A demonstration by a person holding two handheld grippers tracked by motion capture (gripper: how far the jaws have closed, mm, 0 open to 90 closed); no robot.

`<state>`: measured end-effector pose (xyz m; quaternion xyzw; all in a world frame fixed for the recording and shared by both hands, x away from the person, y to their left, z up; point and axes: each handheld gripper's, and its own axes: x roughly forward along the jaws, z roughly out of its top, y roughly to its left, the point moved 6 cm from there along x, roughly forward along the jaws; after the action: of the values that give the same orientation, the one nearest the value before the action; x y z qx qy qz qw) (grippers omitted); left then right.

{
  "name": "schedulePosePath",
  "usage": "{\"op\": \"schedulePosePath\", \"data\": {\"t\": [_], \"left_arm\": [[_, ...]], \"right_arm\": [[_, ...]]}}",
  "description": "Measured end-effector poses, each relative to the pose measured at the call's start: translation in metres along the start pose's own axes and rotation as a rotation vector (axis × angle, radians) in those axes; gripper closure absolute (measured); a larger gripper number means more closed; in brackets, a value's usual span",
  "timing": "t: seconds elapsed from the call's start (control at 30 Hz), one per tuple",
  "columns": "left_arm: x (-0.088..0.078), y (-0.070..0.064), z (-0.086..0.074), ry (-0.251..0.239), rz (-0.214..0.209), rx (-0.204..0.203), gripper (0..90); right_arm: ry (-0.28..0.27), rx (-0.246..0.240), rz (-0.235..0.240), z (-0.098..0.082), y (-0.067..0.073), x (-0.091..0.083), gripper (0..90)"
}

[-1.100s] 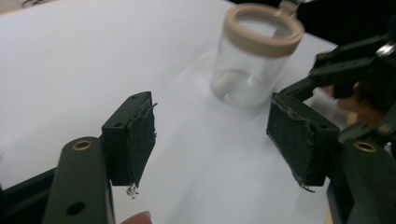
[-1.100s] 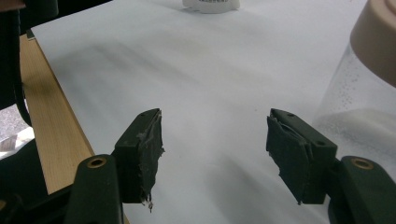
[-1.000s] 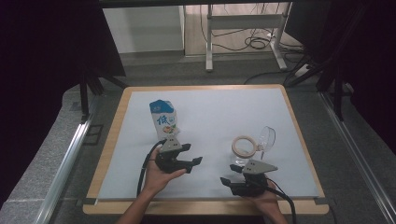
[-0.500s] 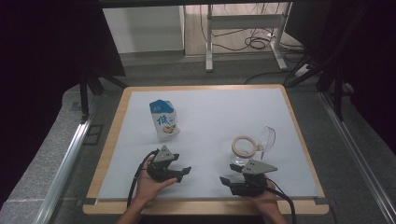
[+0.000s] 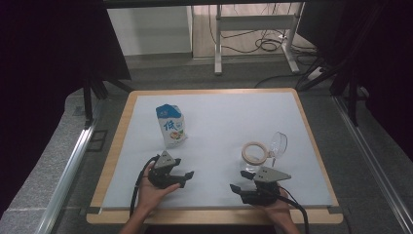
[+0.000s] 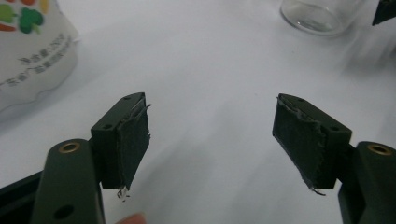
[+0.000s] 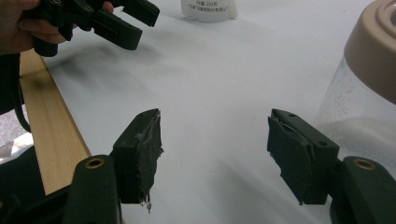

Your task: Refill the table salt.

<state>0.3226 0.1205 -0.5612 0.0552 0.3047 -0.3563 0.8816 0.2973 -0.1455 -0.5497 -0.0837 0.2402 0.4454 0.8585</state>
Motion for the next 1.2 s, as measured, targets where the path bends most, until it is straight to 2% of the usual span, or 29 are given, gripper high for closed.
{"op": "schedulePosePath", "data": {"t": [0.17, 0.2, 0.27, 0.3, 0.33, 0.5, 0.53, 0.6, 0.7, 0.73, 0.8, 0.83, 0.87, 0.9, 0.93, 1.0, 1.2], "left_arm": [[-0.003, 0.011, -0.001, -0.007, 0.03, -0.021, 27.2], [-0.005, 0.016, -0.001, -0.006, 0.05, -0.026, 27.2], [-0.006, 0.019, -0.001, -0.007, 0.057, -0.031, 27.5], [-0.009, 0.026, -0.001, -0.012, 0.075, -0.043, 27.5], [-0.009, 0.026, -0.001, -0.012, 0.075, -0.043, 27.6], [-0.016, 0.045, 0.0, -0.023, 0.134, -0.067, 28.8], [-0.016, 0.045, 0.0, -0.023, 0.134, -0.067, 29.2], [-0.02, 0.055, 0.003, -0.03, 0.168, -0.074, 29.8], [-0.025, 0.067, 0.01, -0.05, 0.193, -0.081, 30.2], [-0.025, 0.067, 0.01, -0.05, 0.193, -0.081, 30.5], [-0.03, 0.08, 0.021, -0.077, 0.214, -0.088, 31.4], [-0.03, 0.08, 0.021, -0.077, 0.214, -0.088, 32.1], [-0.031, 0.089, 0.029, -0.094, 0.219, -0.091, 33.4], [-0.031, 0.089, 0.029, -0.094, 0.219, -0.091, 34.1], [-0.032, 0.096, 0.038, -0.109, 0.234, -0.083, 34.8], [-0.032, 0.1, 0.041, -0.116, 0.235, -0.086, 36.5], [-0.028, 0.113, 0.059, -0.137, 0.213, -0.104, 40.1]], "right_arm": [[0.0, 0.003, -0.007, 0.0, -0.001, 0.0, 35.8], [0.002, 0.003, -0.006, 0.0, 0.0, 0.0, 35.7], [0.003, 0.001, -0.007, -0.001, 0.0, 0.0, 35.7], [0.005, 0.0, -0.006, -0.001, 0.001, 0.0, 35.7], [0.005, 0.0, -0.006, -0.001, 0.001, 0.0, 35.7], [0.002, 0.005, -0.007, -0.001, 0.0, 0.0, 35.7], [0.005, 0.004, -0.009, -0.001, 0.0, -0.001, 35.7], [0.006, 0.003, -0.009, -0.001, 0.001, 0.0, 35.7], [0.006, 0.001, -0.006, -0.001, 0.001, 0.0, 35.7], [0.008, 0.0, -0.007, -0.001, 0.001, 0.001, 35.7], [0.012, 0.001, -0.006, -0.002, 0.001, 0.002, 35.7], [0.012, 0.002, -0.003, -0.002, 0.001, 0.002, 35.7], [0.011, 0.001, -0.003, -0.002, 0.002, 0.003, 35.7], [0.014, 0.002, -0.002, -0.002, 0.003, 0.003, 35.7], [0.016, 0.001, -0.003, -0.002, 0.003, 0.004, 35.6], [0.018, -0.001, -0.002, -0.002, 0.003, 0.004, 35.4], [0.026, 0.002, -0.002, -0.003, 0.003, 0.005, 35.1]]}}
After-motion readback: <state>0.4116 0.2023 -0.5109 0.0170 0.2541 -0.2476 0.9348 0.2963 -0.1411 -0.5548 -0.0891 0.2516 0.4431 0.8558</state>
